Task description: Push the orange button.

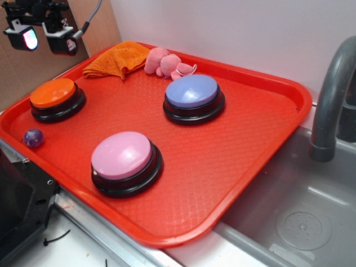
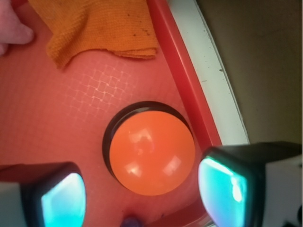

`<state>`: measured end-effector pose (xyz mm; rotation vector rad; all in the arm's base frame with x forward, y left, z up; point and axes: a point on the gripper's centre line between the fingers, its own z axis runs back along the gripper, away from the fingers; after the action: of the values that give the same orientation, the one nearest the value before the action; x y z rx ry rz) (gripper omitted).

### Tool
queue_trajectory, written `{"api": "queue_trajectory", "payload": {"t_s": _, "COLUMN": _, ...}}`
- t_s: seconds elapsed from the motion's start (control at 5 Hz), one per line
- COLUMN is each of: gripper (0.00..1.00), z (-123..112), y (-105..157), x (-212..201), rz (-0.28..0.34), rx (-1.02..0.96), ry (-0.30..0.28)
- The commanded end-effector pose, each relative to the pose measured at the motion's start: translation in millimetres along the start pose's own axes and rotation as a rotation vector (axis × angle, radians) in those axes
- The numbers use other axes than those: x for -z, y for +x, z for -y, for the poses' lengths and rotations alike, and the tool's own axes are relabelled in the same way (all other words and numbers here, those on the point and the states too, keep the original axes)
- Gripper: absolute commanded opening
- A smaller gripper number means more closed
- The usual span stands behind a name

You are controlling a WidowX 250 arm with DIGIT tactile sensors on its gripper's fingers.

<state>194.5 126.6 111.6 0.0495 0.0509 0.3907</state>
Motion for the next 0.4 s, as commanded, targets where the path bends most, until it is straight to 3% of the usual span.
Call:
{"api": "queue_trajectory", "payload": {"t_s": 0.0, "gripper": 1.0, "z": -4.4, "y": 8.8, "x": -34.8, "rz": 0.096, "rx": 0.004, "ry": -0.002}}
{"api": "queue_trajectory", "payload": {"t_s": 0.2, "gripper": 1.0, "z": -3.7, "y": 10.3, "x": -40.2, "rz": 0.096, "rx": 0.006, "ry": 0.001}}
